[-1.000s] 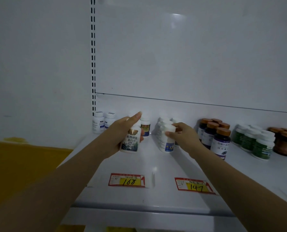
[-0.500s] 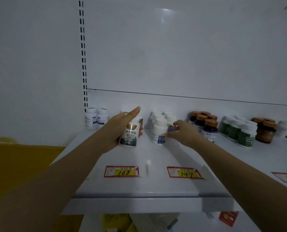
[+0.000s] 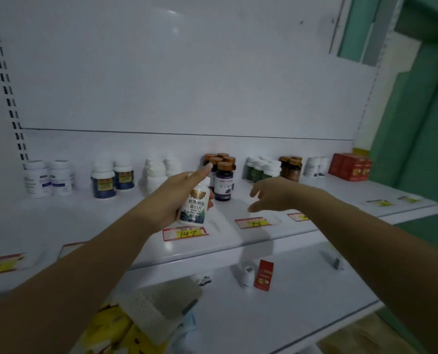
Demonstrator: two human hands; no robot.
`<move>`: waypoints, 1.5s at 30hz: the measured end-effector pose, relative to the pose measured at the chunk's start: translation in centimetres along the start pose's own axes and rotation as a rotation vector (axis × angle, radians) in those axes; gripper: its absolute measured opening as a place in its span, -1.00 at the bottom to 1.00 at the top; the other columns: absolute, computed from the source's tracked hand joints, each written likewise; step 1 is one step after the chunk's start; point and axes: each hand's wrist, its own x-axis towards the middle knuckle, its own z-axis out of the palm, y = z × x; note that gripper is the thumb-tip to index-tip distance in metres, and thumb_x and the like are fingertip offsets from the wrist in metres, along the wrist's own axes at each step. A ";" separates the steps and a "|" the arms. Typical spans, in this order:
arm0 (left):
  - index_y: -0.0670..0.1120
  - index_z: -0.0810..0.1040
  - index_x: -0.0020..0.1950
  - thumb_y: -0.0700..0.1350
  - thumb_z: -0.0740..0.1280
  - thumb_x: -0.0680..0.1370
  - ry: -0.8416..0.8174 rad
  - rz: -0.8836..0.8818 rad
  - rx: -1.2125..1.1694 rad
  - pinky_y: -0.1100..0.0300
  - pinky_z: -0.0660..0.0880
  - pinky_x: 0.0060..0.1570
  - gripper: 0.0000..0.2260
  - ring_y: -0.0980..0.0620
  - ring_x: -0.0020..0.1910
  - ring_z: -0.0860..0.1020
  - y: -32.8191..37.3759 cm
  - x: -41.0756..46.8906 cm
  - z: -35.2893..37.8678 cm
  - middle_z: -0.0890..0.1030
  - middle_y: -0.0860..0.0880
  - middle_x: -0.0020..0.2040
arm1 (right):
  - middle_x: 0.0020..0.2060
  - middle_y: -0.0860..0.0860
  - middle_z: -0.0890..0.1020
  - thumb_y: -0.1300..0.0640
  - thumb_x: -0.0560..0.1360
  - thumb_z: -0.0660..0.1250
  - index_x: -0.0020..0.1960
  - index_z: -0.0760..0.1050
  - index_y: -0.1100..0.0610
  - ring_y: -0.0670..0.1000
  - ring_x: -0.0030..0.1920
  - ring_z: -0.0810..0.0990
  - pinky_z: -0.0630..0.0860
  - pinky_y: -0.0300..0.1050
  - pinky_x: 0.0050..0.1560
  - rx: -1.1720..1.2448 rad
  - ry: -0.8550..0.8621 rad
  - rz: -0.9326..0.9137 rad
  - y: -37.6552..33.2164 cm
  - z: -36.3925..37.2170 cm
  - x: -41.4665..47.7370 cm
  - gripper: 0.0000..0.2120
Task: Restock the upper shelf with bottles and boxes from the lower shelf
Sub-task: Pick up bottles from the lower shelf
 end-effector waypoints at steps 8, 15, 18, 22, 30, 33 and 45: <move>-0.12 0.55 -0.14 0.11 0.34 0.49 -0.111 -0.006 -0.059 0.15 0.55 -0.20 -0.72 -0.02 -0.36 0.59 -1.3 2.7 15.2 0.64 -0.11 -0.30 | 0.30 0.06 0.49 -0.10 0.56 0.22 0.36 0.41 0.12 0.07 0.28 0.45 0.38 -0.11 0.24 -0.030 0.023 0.104 14.2 -0.2 -6.8 -0.54; -0.10 0.53 -0.11 0.05 0.39 0.42 -0.187 -0.003 -0.108 0.20 0.56 -0.29 -0.77 -0.02 -0.38 0.58 -2.7 6.2 27.8 0.63 -0.11 -0.30 | 0.24 0.08 0.54 -0.06 0.56 0.24 0.31 0.46 0.14 0.07 0.22 0.49 0.42 -0.12 0.16 -0.052 0.024 0.176 28.4 -1.1 -10.5 -0.59; -0.12 0.52 -0.14 -0.10 0.36 0.50 -0.176 -0.006 -0.098 0.19 0.56 -0.27 -0.90 -0.01 -0.38 0.59 -3.3 8.4 31.4 0.62 -0.13 -0.28 | 0.24 0.07 0.54 -0.05 0.56 0.24 0.32 0.44 0.14 0.07 0.21 0.50 0.38 -0.19 0.07 -0.019 0.025 0.190 32.8 -1.8 -10.2 -0.60; -0.12 0.50 -0.07 -0.13 0.35 0.50 -0.147 0.003 -0.059 0.13 0.56 -0.21 -0.92 -0.02 -0.33 0.62 -4.1 13.2 34.8 0.64 -0.13 -0.25 | 0.22 0.07 0.55 -0.05 0.56 0.24 0.30 0.46 0.13 0.03 0.13 0.50 0.37 -0.21 0.02 0.013 0.055 0.166 37.5 -2.0 -7.1 -0.61; -0.18 0.54 0.07 -0.10 0.37 0.50 -0.095 0.066 -0.032 0.11 0.57 -0.13 -0.78 -0.04 -0.13 0.64 -6.3 24.7 37.9 0.68 -0.09 -0.14 | 0.25 0.08 0.54 -0.05 0.56 0.24 0.32 0.44 0.13 0.06 0.20 0.52 0.46 -0.11 0.16 -0.016 0.083 0.090 44.3 -1.4 2.1 -0.59; -0.22 0.53 0.16 -0.10 0.39 0.47 -0.042 0.045 0.049 0.05 0.55 0.02 -0.68 -0.09 -0.02 0.62 -7.0 28.3 38.3 0.65 -0.15 0.01 | 0.28 0.08 0.51 -0.07 0.56 0.24 0.34 0.43 0.11 0.06 0.25 0.48 0.44 -0.08 0.21 -0.015 0.076 0.075 46.7 -1.9 5.4 -0.58; -0.27 0.57 0.10 -0.23 0.50 0.39 0.384 0.023 0.537 0.31 0.38 -0.37 -0.68 0.10 -0.25 0.51 -10.1 39.7 42.7 0.57 -0.10 -0.13 | 0.26 0.11 0.53 -0.02 0.58 0.21 0.34 0.44 0.17 0.08 0.22 0.51 0.45 -0.07 0.25 -0.044 -0.007 -0.226 53.5 -1.1 17.0 -0.60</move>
